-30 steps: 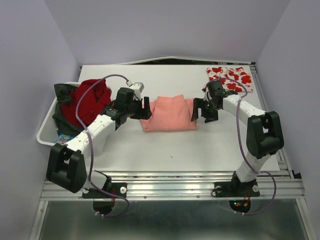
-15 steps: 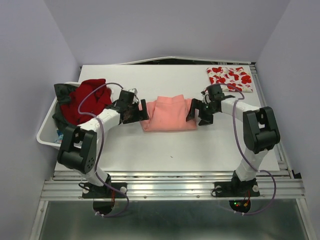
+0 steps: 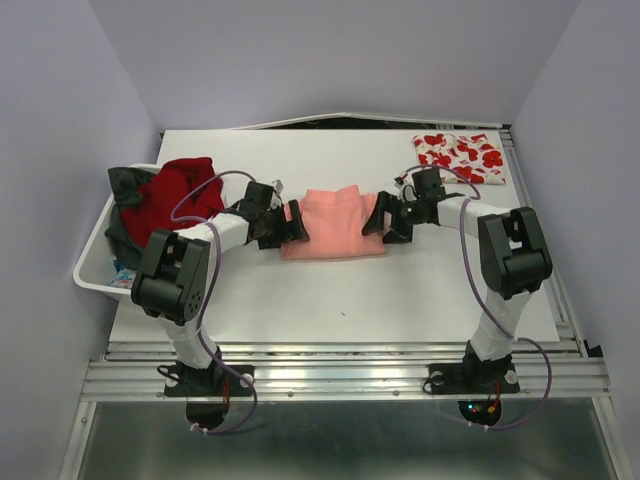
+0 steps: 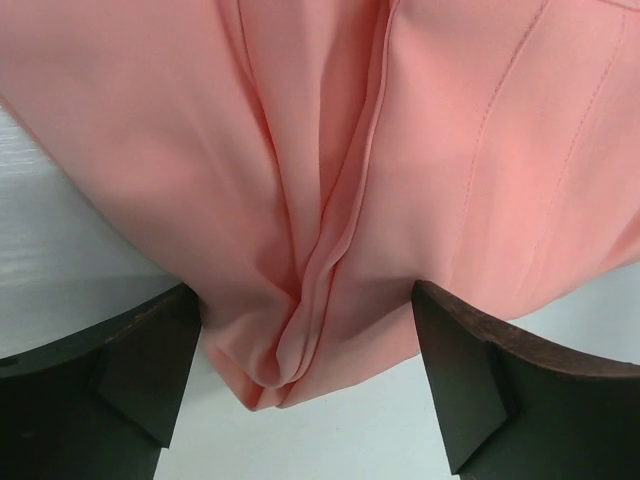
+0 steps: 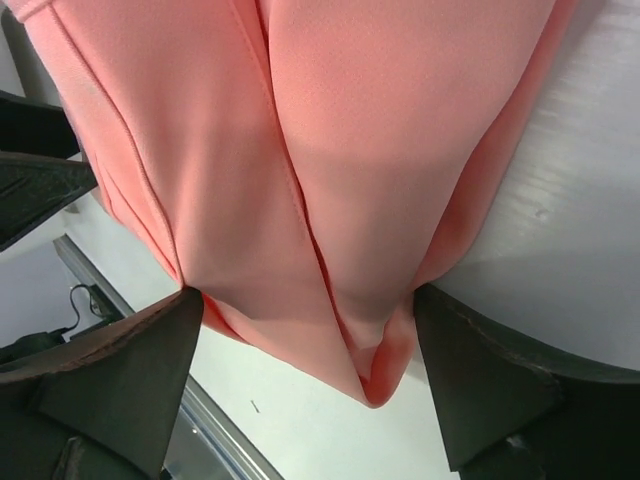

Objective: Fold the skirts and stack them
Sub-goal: Neatly place the folded skirt to the corner

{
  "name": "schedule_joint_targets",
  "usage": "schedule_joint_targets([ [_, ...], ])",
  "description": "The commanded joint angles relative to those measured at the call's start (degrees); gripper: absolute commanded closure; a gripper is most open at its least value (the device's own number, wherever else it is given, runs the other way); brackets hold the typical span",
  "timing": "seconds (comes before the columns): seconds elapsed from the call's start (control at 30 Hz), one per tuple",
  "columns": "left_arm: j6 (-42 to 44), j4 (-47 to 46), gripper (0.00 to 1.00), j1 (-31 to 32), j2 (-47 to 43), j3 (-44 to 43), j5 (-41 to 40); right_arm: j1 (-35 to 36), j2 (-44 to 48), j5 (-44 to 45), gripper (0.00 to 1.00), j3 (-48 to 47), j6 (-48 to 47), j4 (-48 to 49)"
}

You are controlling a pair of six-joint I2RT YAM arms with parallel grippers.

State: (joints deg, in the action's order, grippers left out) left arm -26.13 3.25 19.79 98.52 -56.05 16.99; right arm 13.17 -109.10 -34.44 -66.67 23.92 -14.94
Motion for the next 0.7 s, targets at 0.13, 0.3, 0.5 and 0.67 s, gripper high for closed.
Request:
schedule_joint_targets([
  [0.13,-0.94,-2.02,0.21,0.16,4.65,-2.39,-0.38,0.10,-3.49,7.97,0.40,0.59,-2.03,2.81],
  [0.3,-0.24,-2.19,0.58,2.18,6.42,-4.67,-1.34,0.10,-3.57,10.00,0.67,-3.54,-4.23,1.93],
  [0.5,0.46,-2.72,0.94,5.43,9.14,-11.17,-3.37,0.10,-4.19,15.79,0.99,-10.92,-10.28,-1.14],
  [0.67,1.43,-2.37,1.00,9.29,13.62,-20.47,-6.09,0.10,-2.09,24.30,0.99,-14.17,-15.65,-1.93],
])
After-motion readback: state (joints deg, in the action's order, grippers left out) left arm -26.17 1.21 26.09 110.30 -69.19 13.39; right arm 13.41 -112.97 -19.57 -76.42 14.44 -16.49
